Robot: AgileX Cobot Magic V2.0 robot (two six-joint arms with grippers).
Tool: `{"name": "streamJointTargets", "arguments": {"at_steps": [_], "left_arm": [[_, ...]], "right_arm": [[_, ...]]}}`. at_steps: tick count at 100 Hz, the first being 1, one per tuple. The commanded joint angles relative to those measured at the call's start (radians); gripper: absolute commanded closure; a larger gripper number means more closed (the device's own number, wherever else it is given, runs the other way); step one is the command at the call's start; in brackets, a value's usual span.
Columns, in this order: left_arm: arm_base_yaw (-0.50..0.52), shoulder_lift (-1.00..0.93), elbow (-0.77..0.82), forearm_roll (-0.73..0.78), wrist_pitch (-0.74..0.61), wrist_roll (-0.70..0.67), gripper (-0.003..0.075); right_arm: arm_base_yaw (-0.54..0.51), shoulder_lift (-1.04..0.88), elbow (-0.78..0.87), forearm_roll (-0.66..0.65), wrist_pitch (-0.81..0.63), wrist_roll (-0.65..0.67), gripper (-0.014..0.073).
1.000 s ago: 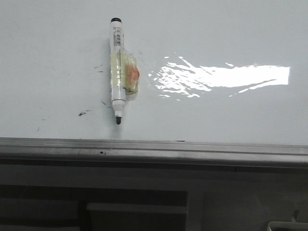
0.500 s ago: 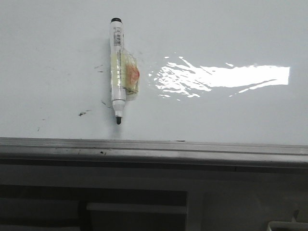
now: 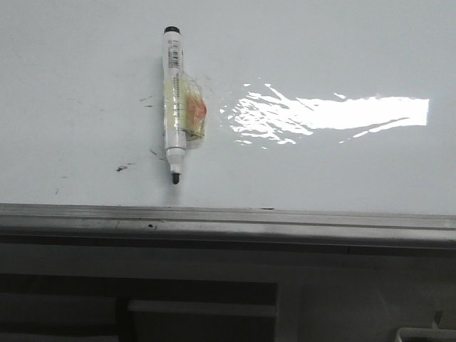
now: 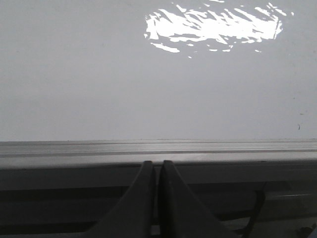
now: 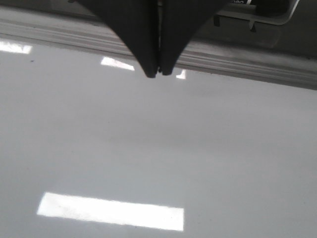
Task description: Write number 5 on whiteboard
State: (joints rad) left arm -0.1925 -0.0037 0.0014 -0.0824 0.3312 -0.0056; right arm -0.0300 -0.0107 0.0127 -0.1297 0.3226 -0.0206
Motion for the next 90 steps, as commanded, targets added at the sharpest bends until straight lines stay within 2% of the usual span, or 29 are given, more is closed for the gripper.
{"name": "streamJointTargets", "arguments": {"at_steps": [1, 90], "left_arm": [[0.002, -0.023, 0.022, -0.010, -0.052, -0.008, 0.0741], [0.002, -0.023, 0.022, -0.002, -0.054, -0.008, 0.0741]], "right_arm": [[0.000, -0.016, 0.021, -0.022, -0.021, 0.003, 0.0637], [0.000, -0.016, 0.021, -0.022, -0.038, 0.003, 0.0637]]}}
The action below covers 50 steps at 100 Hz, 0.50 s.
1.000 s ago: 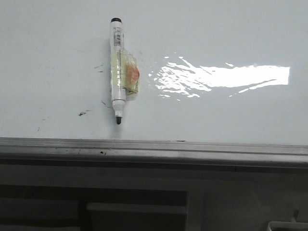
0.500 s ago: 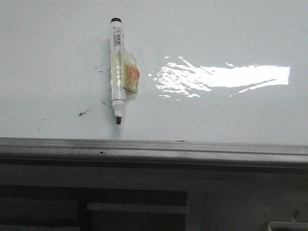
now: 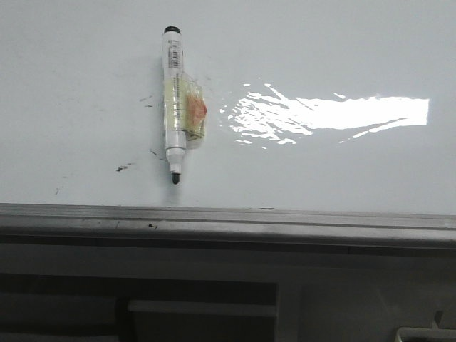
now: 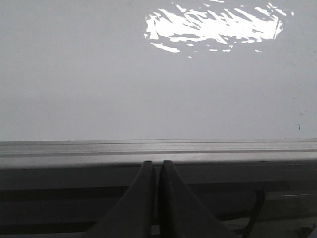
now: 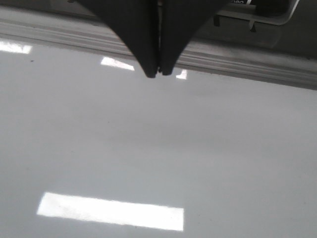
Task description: Write number 5 on whiteboard
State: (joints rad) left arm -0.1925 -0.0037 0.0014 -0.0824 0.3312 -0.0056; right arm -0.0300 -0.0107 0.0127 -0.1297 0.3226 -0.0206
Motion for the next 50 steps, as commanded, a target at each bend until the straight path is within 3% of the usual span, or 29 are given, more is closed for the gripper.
{"name": "streamJointTargets", "arguments": {"at_steps": [1, 18, 27, 35, 50], "left_arm": [[0.002, -0.023, 0.022, -0.002, -0.056, -0.008, 0.0741], [0.002, -0.023, 0.022, -0.011, -0.133, -0.008, 0.0741], [0.002, -0.023, 0.022, -0.257, -0.236, -0.008, 0.0741], [0.002, -0.023, 0.022, -0.439, -0.298, -0.008, 0.0741], [0.002, -0.023, 0.022, -0.600, -0.357, -0.008, 0.0741]], "right_arm": [[0.000, -0.016, 0.021, -0.022, -0.040, 0.003, 0.0637], [0.000, -0.016, 0.021, -0.007, -0.149, 0.003, 0.0637], [0.000, -0.016, 0.021, 0.084, -0.283, 0.003, 0.0637], [0.000, -0.016, 0.021, 0.253, -0.370, 0.005, 0.0637], [0.000, -0.016, 0.021, 0.614, -0.381, 0.005, 0.0637]]}}
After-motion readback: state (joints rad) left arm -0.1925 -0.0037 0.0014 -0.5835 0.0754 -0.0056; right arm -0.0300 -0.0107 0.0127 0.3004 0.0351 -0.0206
